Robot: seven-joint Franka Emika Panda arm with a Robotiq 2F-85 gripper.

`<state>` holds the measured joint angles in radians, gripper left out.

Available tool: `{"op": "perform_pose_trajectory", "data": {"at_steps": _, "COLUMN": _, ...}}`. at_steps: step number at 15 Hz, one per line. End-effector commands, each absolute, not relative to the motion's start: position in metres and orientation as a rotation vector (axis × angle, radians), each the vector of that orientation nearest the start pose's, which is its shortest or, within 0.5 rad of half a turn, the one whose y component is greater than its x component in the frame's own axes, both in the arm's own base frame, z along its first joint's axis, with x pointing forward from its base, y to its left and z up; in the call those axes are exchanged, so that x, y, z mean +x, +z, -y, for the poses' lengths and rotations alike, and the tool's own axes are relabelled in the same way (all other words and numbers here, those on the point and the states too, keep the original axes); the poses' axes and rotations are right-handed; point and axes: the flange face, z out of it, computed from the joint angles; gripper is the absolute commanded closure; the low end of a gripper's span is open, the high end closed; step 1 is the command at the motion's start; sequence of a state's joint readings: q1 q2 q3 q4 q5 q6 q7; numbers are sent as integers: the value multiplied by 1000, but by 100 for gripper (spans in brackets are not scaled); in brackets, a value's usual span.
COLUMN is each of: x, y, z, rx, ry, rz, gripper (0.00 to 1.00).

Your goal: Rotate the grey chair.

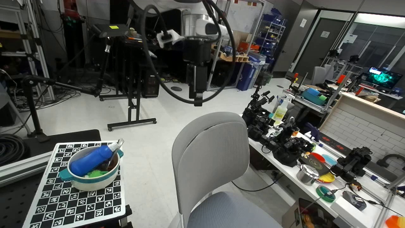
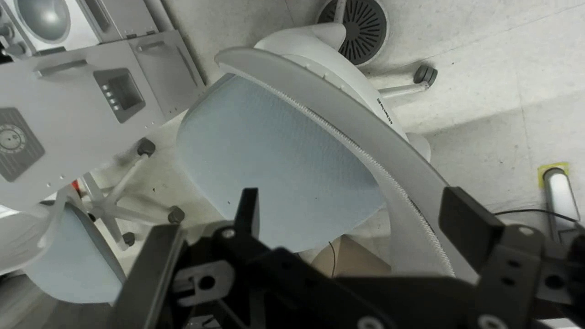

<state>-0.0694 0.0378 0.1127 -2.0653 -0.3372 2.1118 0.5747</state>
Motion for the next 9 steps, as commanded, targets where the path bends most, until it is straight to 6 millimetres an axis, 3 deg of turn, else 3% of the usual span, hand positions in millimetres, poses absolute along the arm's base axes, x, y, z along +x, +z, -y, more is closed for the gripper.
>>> {"op": "perform_pose_trajectory", "data": {"at_steps": 1, "x": 589, "y": 398, "z": -8, "rx": -3403, "ry": -222, "rz": -383, "gripper": 0}}
{"op": "perform_pose_trajectory", "data": {"at_steps": 6, "x": 614, "y": 355, "z": -16, "rx": -3391, "ry": -272, "rz": -119, "gripper": 0}}
{"op": "perform_pose_trajectory", "data": {"at_steps": 9, "x": 631, "y": 341, "z": -17, "rx": -3383, "ry": -326, "rz": 0, "gripper": 0}}
